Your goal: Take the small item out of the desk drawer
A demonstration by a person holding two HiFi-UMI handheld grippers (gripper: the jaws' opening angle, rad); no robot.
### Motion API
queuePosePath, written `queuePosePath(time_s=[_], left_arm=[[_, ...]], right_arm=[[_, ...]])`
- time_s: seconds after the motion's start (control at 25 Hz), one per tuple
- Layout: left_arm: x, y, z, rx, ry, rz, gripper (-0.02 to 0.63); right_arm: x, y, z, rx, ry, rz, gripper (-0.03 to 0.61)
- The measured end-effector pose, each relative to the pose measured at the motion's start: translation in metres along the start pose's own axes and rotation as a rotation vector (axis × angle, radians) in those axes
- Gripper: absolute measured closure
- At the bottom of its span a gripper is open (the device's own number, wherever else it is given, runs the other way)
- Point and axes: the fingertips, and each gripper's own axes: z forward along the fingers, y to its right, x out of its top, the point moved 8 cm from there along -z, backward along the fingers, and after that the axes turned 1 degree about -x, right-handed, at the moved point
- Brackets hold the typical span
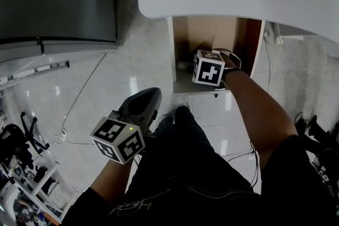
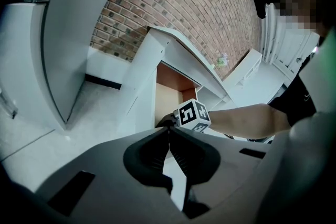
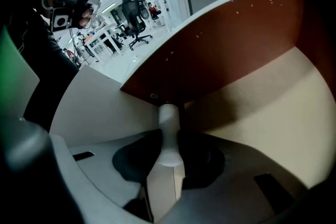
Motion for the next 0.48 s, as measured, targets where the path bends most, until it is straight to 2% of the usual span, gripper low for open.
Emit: queuePosePath(time_s=[0.2,0.48], left_arm=[[0.005,0.007,-0.009,-0.004,0.005,0.008,0.592],[0.030,0.038,-0.038,-0.039,0.032,0.062,0.591]], right_arm=[[0.007,-0.004,-0.022,-0.035,0.007,0.005,0.460],[0.029,-0.022,-0.090,-0.106,0.069,0.069,0.460]])
